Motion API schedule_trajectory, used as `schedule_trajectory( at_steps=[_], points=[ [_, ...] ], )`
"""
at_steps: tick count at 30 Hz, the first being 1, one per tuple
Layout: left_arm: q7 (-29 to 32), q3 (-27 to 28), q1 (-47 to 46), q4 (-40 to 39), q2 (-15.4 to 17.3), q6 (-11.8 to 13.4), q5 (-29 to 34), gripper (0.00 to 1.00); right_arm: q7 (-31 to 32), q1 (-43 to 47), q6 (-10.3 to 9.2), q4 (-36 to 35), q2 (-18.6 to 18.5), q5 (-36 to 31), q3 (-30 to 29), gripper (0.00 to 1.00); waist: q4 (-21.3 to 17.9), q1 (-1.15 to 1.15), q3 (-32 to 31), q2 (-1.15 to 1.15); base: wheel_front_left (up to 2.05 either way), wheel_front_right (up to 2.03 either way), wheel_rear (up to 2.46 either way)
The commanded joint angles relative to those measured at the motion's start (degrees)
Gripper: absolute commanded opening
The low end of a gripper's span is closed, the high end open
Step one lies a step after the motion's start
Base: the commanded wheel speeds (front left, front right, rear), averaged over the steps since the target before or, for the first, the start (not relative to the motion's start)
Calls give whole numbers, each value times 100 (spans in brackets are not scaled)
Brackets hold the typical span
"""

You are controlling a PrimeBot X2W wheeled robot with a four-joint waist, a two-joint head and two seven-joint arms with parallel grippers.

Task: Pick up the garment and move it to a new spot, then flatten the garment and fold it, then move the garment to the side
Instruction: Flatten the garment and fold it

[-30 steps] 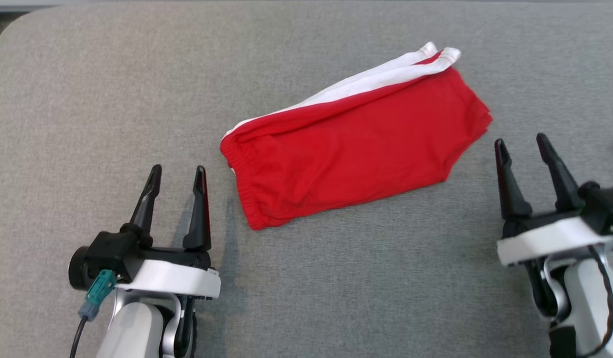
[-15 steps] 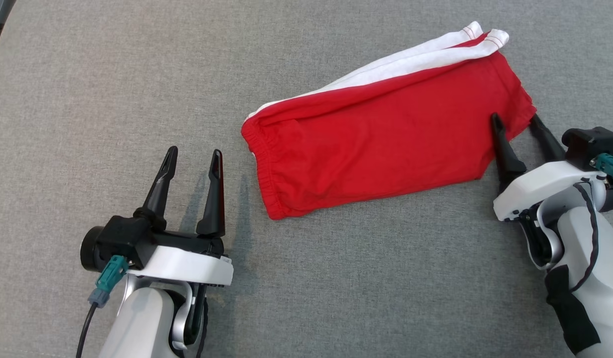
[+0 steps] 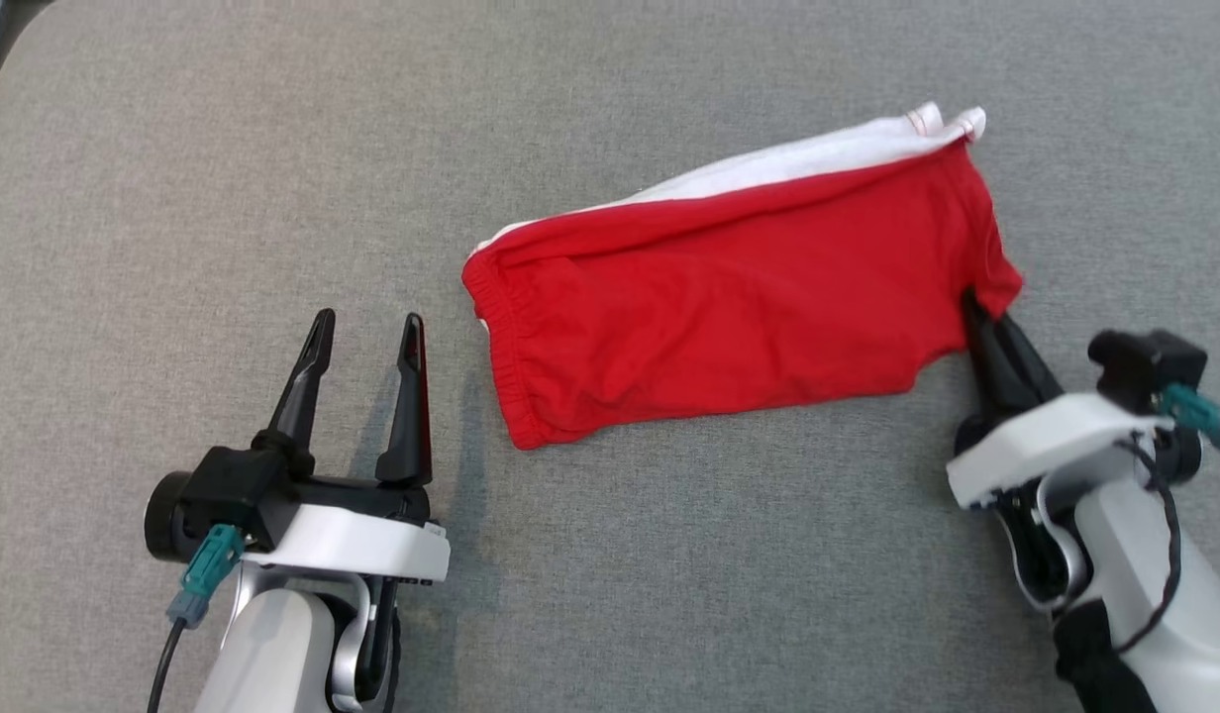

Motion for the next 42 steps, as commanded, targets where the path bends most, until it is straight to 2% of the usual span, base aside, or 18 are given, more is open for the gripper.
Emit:
schedule_trajectory(
  at_steps=[1,12,24,31,37,42],
  points=[
    [-23,47,63,-20,26,-22,17,100,-29,475,0,-74,51,90,-80,0,-54,0,-92,0,0,0,0],
    [-23,96,324,-51,102,-25,27,100,-50,1844,-1,-1260,380,-21,-969,0,-254,0,-308,0,0,0,0],
    [46,40,440,-80,162,7,-42,100,-53,2118,-1,-1363,562,-123,-1213,0,-333,0,-464,0,0,0,0],
    [67,38,479,-97,191,48,-73,100,158,1742,0,-2256,587,-476,-638,0,-360,0,-548,0,0,0,0],
    [81,-43,462,-82,172,58,-100,100,683,1296,0,-2927,558,-664,318,0,-223,0,-642,0,0,0,0],
    [57,-90,447,-42,140,90,-144,100,990,919,0,-3005,573,-507,1201,0,-45,0,-682,0,0,0,0]
  ],
)
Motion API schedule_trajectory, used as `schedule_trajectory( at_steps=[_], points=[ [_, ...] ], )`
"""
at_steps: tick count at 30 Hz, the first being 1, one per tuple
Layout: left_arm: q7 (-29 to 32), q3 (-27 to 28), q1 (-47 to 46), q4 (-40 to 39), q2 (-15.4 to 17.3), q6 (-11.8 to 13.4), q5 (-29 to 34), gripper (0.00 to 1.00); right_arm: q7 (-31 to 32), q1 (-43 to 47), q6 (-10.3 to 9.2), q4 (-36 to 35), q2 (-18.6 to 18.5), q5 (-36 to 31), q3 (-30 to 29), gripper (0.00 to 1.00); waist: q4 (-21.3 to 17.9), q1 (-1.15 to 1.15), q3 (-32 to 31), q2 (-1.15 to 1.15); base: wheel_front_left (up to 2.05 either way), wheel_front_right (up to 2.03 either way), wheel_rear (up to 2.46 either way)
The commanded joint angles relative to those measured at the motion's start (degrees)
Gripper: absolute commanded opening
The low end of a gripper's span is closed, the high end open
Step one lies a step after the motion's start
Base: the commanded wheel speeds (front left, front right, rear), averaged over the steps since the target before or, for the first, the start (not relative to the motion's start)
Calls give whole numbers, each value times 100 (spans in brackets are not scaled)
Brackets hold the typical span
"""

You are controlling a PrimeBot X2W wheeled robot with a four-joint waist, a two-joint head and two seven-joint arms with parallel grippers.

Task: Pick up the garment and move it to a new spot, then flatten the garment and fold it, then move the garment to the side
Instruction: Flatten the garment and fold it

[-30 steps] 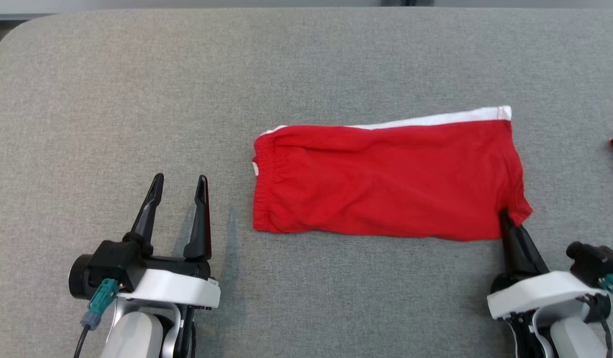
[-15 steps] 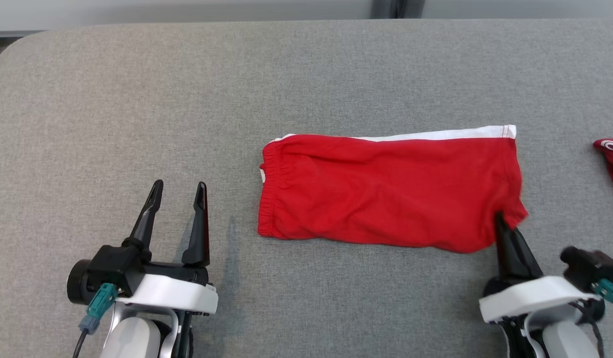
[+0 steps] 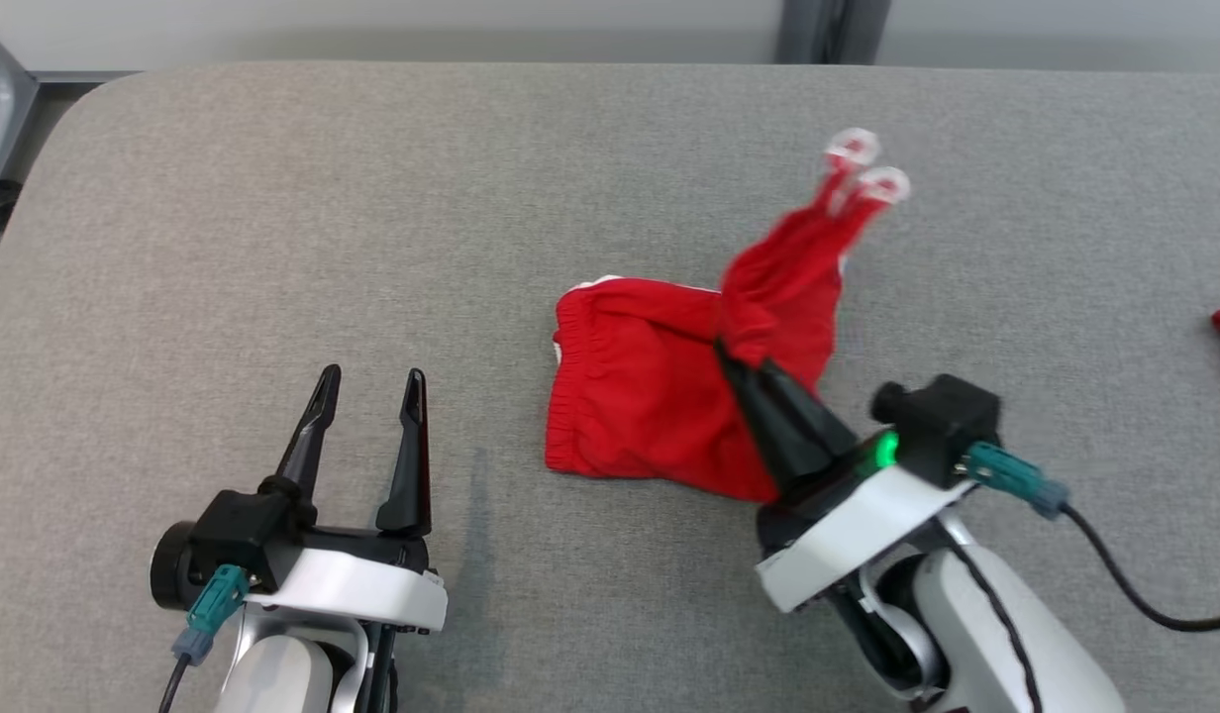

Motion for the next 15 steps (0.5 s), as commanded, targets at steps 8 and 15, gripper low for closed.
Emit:
schedule_trajectory(
  at_steps=[8,15],
  points=[
    [-54,-115,-39,120,-36,33,-108,100,50,-336,0,819,25,485,1164,0,330,0,20,0,0,0,0],
    [-83,-156,-104,177,-53,62,-131,100,-169,-491,0,1548,37,641,1715,0,349,0,107,0,0,0,0]
  ],
)
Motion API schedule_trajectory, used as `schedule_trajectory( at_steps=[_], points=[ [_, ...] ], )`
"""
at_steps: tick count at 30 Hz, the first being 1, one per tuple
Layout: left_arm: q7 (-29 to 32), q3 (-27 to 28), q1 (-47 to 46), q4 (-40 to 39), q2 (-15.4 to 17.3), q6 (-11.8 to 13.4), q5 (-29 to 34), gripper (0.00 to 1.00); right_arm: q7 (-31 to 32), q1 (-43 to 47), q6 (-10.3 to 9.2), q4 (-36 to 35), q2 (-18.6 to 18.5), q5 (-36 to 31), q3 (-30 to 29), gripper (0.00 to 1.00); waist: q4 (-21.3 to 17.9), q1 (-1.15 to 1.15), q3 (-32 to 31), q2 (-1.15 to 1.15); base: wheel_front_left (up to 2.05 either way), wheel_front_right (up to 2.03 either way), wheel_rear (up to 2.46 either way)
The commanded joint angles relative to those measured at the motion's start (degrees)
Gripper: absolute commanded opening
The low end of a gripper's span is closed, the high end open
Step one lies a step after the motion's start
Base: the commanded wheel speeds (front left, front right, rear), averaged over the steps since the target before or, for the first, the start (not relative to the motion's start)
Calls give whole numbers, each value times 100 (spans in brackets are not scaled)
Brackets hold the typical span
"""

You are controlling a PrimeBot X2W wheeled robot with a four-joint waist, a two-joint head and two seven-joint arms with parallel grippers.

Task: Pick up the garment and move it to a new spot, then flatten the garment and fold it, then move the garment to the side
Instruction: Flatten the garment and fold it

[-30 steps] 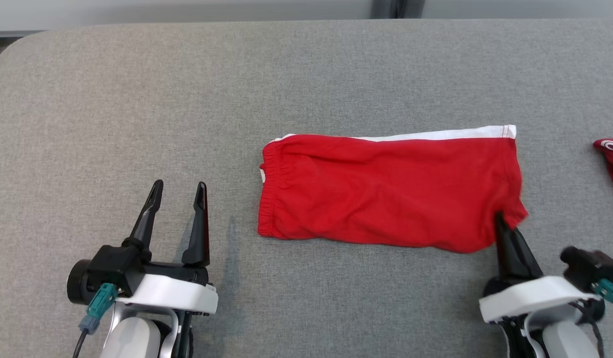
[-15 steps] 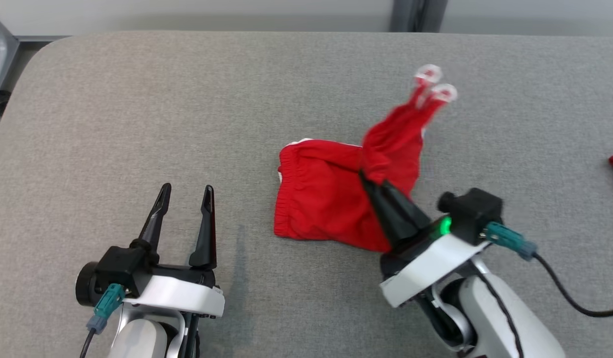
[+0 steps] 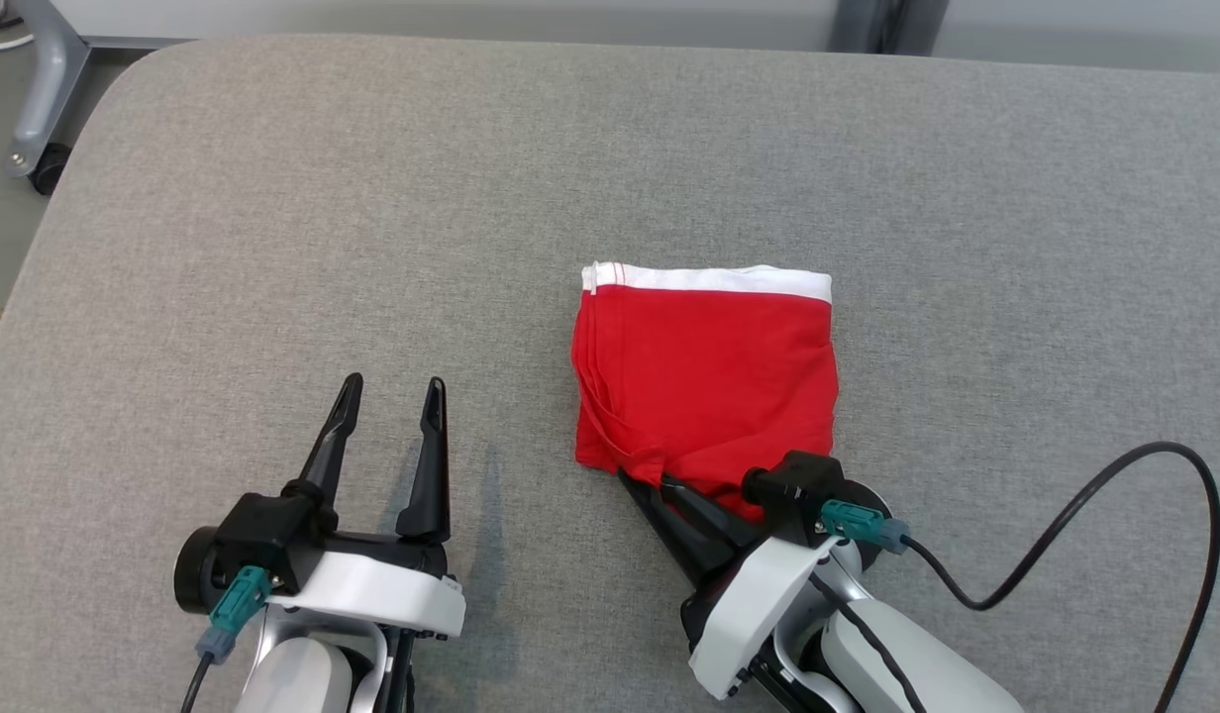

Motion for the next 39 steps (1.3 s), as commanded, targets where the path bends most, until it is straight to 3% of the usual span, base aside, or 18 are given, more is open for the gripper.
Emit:
schedule_trajectory(
  at_steps=[1,2,3,12,20,29,39],
  points=[
    [-30,-9,-89,21,41,35,43,100,-96,-83,0,63,-25,73,54,31,-23,0,9,0,0,0,0],
    [-33,-7,-99,27,51,54,55,100,-138,-119,0,76,-23,105,87,80,-42,0,16,0,0,0,0],
    [-36,-10,-108,39,59,57,81,100,-172,-150,0,92,-25,126,116,100,-59,0,16,0,0,0,0],
    [-42,20,-86,76,111,114,136,100,-608,-183,0,-338,-122,5,-93,100,-252,0,-77,0,0,0,0],
    [-21,112,11,18,230,203,94,100,-808,390,0,-1048,-339,-539,-1712,100,-446,0,-190,0,0,0,0],
    [78,300,275,-157,423,354,26,100,-669,1416,0,-1768,-301,-1134,-3627,100,-653,0,-424,0,0,0,0],
    [278,358,886,-368,603,478,-21,100,-327,2258,0,-2195,-127,-1395,-4180,100,-825,0,-1033,0,0,0,0]
  ],
)
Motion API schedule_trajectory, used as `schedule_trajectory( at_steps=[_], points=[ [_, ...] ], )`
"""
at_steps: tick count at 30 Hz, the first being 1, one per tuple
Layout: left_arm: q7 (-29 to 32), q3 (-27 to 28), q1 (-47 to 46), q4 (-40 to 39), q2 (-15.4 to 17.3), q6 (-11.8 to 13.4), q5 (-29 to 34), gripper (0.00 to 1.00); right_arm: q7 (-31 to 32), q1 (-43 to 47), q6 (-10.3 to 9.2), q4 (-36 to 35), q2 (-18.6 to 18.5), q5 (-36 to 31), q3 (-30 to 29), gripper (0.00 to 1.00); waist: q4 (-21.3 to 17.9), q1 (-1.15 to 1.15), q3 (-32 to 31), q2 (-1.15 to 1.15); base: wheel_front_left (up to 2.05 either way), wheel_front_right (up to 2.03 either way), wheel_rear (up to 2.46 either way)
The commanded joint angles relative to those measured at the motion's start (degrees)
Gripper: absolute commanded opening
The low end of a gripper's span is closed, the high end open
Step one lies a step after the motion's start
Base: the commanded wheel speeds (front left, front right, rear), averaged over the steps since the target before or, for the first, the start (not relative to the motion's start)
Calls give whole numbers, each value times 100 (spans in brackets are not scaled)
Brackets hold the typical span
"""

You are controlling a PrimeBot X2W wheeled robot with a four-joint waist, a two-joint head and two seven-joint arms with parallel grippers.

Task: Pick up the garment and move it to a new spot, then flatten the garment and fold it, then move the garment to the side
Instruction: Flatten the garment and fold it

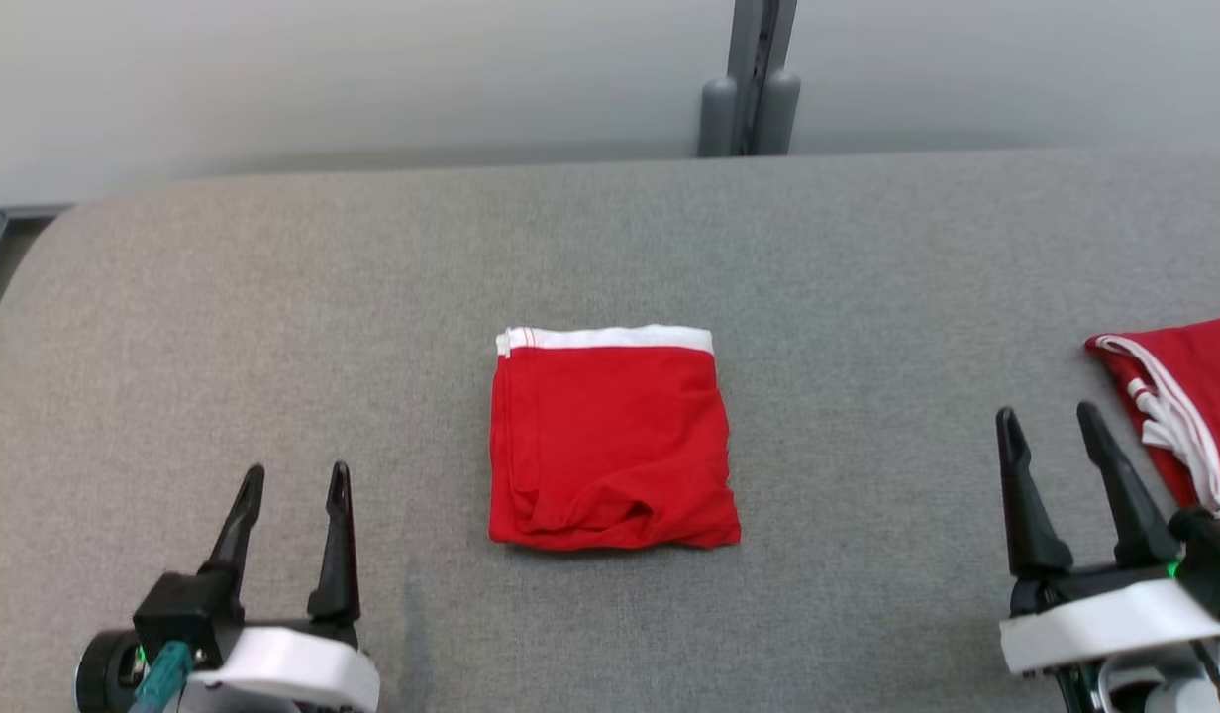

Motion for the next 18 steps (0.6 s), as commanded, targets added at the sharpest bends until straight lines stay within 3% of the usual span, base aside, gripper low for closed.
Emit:
schedule_trajectory(
  at_steps=[1,18],
  points=[
    [20,8,114,-35,44,47,-6,100,39,123,0,-7,-3,-13,-33,100,-57,0,-203,0,0,0,0],
    [358,-147,795,-286,170,129,-30,100,401,862,0,-209,63,-118,-154,100,-66,0,-778,0,0,0,0]
  ],
)
